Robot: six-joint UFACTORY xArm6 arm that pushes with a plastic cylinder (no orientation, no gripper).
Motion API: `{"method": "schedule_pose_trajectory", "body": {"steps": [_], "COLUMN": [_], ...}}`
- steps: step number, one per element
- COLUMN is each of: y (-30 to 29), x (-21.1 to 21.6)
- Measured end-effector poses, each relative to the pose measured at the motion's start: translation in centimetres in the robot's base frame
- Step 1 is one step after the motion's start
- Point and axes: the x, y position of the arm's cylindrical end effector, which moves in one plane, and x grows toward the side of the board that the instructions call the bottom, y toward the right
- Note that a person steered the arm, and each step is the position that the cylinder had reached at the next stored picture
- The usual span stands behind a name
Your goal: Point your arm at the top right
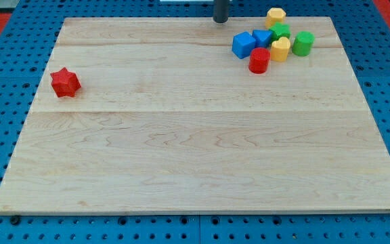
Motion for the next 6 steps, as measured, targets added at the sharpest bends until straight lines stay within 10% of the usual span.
{"method": "schedule_pose_trajectory", "body": {"steps": [2,3,4,6], "y": [-7.2,-0.5,12.1,19.3], "x": [14.1,22.3,20.8,6.2]}}
